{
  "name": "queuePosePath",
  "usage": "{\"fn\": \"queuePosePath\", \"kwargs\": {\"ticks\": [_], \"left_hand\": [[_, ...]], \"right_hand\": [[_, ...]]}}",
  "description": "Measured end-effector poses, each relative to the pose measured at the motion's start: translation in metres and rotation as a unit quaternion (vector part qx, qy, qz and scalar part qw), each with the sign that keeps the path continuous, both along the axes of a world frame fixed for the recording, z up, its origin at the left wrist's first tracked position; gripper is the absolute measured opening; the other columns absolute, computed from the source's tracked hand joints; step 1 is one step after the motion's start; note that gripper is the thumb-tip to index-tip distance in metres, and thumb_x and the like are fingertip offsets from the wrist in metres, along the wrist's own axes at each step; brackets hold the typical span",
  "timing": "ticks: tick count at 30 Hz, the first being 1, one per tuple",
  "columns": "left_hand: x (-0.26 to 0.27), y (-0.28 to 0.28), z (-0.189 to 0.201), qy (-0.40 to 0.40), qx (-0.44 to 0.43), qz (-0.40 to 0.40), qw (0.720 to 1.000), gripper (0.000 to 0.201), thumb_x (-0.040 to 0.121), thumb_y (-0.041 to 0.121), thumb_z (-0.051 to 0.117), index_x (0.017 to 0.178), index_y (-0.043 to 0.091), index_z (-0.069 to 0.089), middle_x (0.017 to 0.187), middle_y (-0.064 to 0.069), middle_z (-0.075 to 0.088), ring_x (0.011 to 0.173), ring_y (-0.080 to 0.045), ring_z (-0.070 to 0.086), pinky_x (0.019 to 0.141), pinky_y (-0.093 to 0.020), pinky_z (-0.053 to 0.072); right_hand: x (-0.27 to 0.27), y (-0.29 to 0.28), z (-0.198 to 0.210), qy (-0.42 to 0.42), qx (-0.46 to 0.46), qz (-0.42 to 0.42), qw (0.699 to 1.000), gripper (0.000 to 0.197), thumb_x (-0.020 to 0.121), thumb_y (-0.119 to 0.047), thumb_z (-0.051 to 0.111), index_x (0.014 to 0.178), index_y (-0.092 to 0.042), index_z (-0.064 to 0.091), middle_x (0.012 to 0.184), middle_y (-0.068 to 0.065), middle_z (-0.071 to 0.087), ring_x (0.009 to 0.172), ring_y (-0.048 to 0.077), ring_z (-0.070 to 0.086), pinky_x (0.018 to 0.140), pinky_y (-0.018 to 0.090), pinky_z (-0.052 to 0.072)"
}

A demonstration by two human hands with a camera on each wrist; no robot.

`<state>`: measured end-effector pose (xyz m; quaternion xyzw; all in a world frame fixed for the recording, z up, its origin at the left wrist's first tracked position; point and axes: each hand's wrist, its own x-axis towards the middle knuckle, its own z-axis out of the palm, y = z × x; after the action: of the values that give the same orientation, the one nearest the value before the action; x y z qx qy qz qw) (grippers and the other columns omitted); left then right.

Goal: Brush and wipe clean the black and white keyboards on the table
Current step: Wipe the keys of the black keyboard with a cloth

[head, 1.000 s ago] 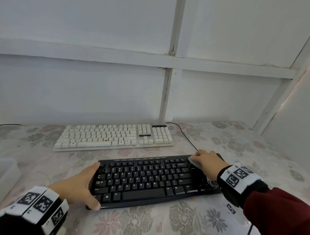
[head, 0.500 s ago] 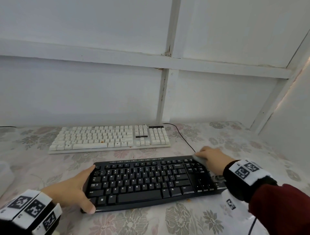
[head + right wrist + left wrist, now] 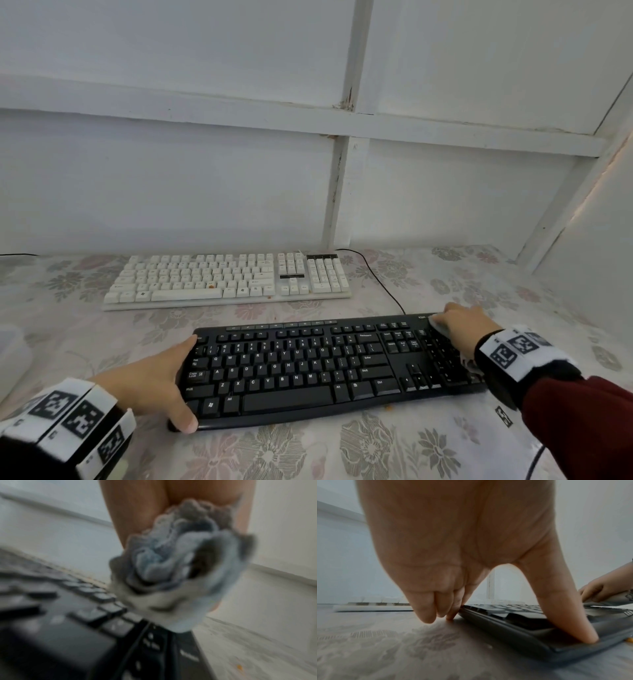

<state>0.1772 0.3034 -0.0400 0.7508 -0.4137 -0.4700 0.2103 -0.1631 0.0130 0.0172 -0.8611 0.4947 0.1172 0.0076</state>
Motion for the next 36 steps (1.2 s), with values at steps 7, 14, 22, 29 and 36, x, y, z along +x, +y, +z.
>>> {"fn": "queuePosePath", "kwargs": {"ticks": [7,14,22,29,36], "left_hand": [[0.003,-0.001,-0.002,-0.016,0.019,0.008,1.0,0.15,0.035,0.025,0.088,0.149,0.026,-0.009,0.146,0.01,0.029,0.132,-0.012,0.034,0.113,-0.035,0.029],[0.013,0.01,-0.017,0.012,-0.007,0.025,1.0,0.151,0.032,0.034,0.097,0.147,0.039,0.0,0.149,0.016,0.029,0.136,-0.007,0.032,0.114,-0.039,0.029],[0.0,0.007,0.0,0.051,0.003,0.033,0.998,0.158,0.025,0.027,0.098,0.148,0.031,-0.002,0.148,0.011,0.028,0.135,-0.011,0.033,0.113,-0.039,0.03],[-0.019,0.001,0.021,0.029,0.001,0.038,0.999,0.117,0.058,-0.004,0.081,0.143,0.028,0.007,0.104,0.03,0.034,0.102,0.004,0.041,0.079,-0.006,0.038],[-0.015,0.009,0.022,0.054,-0.033,0.044,0.997,0.121,0.041,0.007,0.09,0.138,0.029,0.02,0.124,0.014,0.049,0.114,0.001,0.048,0.098,-0.023,0.042]], "right_hand": [[0.04,0.036,-0.016,-0.038,0.041,0.142,0.988,0.031,0.088,0.002,0.044,0.108,-0.019,0.057,0.12,-0.001,0.044,0.096,0.024,0.037,0.083,0.033,0.045],[0.023,0.032,-0.01,0.015,-0.018,0.087,0.996,0.033,0.081,0.014,0.037,0.083,-0.017,0.045,0.094,-0.001,0.039,0.095,0.026,0.039,0.076,0.028,0.029],[0.016,0.012,0.003,-0.004,-0.011,0.018,1.0,0.037,0.095,-0.003,0.042,0.064,-0.021,0.034,0.088,-0.001,0.037,0.074,0.019,0.039,0.081,0.031,0.031],[0.113,0.095,0.006,-0.132,0.074,0.195,0.969,0.025,0.096,-0.004,0.041,0.112,-0.01,0.06,0.123,0.001,0.045,0.11,0.028,0.042,0.098,0.039,0.042],[0.203,0.182,0.021,-0.063,0.104,0.359,0.925,0.03,0.091,0.002,0.042,0.116,-0.005,0.056,0.127,0.011,0.044,0.119,0.033,0.039,0.1,0.042,0.032]]}}
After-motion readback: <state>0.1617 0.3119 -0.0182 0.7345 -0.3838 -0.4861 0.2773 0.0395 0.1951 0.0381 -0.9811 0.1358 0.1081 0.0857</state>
